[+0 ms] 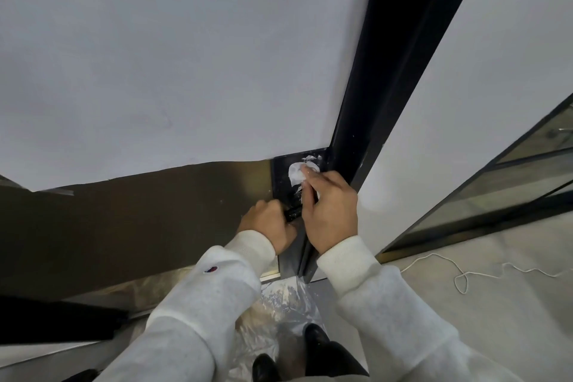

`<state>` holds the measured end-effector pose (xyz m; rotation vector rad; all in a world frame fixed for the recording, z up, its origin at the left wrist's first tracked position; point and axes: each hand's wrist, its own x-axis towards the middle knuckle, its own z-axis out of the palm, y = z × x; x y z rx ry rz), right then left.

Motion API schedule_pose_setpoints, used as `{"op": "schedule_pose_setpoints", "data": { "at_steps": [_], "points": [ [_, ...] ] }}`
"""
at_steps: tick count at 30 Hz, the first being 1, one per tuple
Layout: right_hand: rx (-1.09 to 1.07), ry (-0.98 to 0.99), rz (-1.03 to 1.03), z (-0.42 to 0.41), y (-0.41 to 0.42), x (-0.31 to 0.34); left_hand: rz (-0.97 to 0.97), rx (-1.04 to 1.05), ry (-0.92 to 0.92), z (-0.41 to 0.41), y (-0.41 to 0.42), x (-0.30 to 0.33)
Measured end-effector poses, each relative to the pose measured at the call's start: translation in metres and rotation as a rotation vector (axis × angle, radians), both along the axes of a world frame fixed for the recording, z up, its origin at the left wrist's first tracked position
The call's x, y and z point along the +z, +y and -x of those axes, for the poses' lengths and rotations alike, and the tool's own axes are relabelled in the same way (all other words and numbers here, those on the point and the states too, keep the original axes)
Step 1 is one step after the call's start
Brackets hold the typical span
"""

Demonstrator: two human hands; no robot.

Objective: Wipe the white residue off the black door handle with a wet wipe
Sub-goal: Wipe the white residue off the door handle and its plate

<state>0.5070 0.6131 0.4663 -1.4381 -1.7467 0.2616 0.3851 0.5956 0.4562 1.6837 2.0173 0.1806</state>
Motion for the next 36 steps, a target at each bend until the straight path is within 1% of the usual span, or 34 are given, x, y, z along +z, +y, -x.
{"op": "schedule_pose_setpoints", "data": {
  "at_steps": [2,6,7,8,9,11,13,20,22,24,26,28,30,32,34,36],
  "points": [
    [-0.021,-0.008,-0.008,0.003,-0.001,-0.002,0.0,-0.012,0.021,0.001,0.0,0.001],
    [0.002,-0.271,0.007,0.013,-0.003,-0.003,0.002,-0.042,0.032,0.004,0.0,0.002],
    [0.009,-0.292,0.002,0.013,-0.003,-0.003,-0.002,-0.045,0.033,0.004,0.0,0.003],
    [0.01,-0.266,-0.003,0.012,-0.003,-0.003,-0.002,-0.044,0.035,0.004,-0.001,0.003],
    [0.006,-0.197,-0.009,0.01,-0.002,-0.003,0.001,-0.041,0.038,0.004,0.0,0.002],
    [-0.017,0.002,-0.019,0.006,0.0,-0.003,0.009,-0.027,0.039,0.003,0.0,0.0],
    [-0.045,0.131,-0.027,0.001,0.001,-0.002,0.007,-0.004,0.019,0.0,0.0,-0.004],
    [-0.125,0.118,0.067,0.001,0.002,0.002,-0.024,0.011,0.02,-0.002,0.001,-0.009],
    [-0.129,0.128,0.102,0.002,0.004,0.002,-0.031,-0.009,0.055,0.0,0.0,-0.006],
    [-0.145,0.128,0.162,0.004,0.007,0.001,-0.063,-0.063,0.141,0.004,-0.002,0.003],
    [-0.161,0.106,0.162,0.007,0.007,-0.003,-0.108,-0.116,0.23,0.008,-0.003,0.014],
    [-0.129,0.059,0.081,0.008,0.004,-0.006,-0.106,-0.122,0.255,0.008,-0.007,0.02],
    [-0.068,-0.024,-0.019,0.007,0.002,-0.008,-0.079,-0.103,0.242,0.005,-0.008,0.022],
    [-0.009,-0.124,-0.086,0.004,0.003,-0.011,-0.034,-0.064,0.191,0.001,-0.009,0.018],
    [0.013,-0.205,-0.076,0.005,0.001,-0.011,0.002,-0.032,0.136,-0.003,-0.009,0.014],
    [0.032,-0.247,-0.051,0.005,-0.002,-0.009,0.006,-0.028,0.125,-0.005,-0.008,0.013]
  ]
}}
